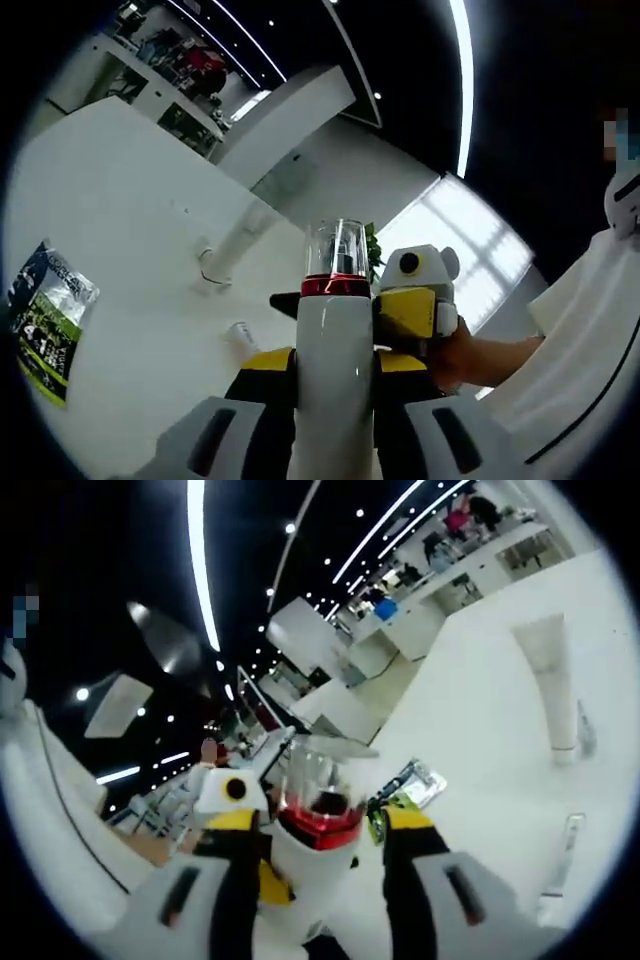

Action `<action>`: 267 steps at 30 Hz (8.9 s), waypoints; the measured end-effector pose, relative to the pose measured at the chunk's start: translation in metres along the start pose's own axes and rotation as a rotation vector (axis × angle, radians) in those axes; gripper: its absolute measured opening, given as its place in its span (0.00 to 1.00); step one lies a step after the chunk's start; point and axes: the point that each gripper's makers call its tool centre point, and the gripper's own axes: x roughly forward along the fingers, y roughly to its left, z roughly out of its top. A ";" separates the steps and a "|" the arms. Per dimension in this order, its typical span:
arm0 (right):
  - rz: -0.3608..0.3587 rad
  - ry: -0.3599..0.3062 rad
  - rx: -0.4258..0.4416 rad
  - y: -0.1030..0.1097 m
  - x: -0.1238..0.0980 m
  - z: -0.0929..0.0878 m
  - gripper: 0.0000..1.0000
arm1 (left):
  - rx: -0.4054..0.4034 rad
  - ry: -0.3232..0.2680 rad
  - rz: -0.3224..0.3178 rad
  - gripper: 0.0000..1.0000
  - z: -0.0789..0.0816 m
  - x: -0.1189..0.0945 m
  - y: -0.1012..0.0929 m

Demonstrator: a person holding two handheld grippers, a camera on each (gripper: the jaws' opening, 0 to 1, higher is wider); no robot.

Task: Arrange the skincare products in the storage area until every visible bottle or jar stands upright without overlapping.

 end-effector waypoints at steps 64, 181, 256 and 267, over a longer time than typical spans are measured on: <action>-0.010 0.084 -0.221 0.024 0.034 -0.024 0.32 | 0.072 0.049 0.057 0.34 -0.006 -0.033 0.015; -0.202 0.083 -0.775 -0.086 0.035 -0.042 0.35 | -0.004 0.057 0.363 0.32 -0.036 -0.092 0.057; -0.559 -0.072 -0.459 -0.104 -0.117 -0.063 0.52 | 0.938 0.822 0.234 0.29 -0.003 0.048 0.062; -0.592 -0.100 -0.435 -0.103 -0.126 -0.063 0.52 | 0.955 0.858 0.208 0.29 -0.004 0.046 0.062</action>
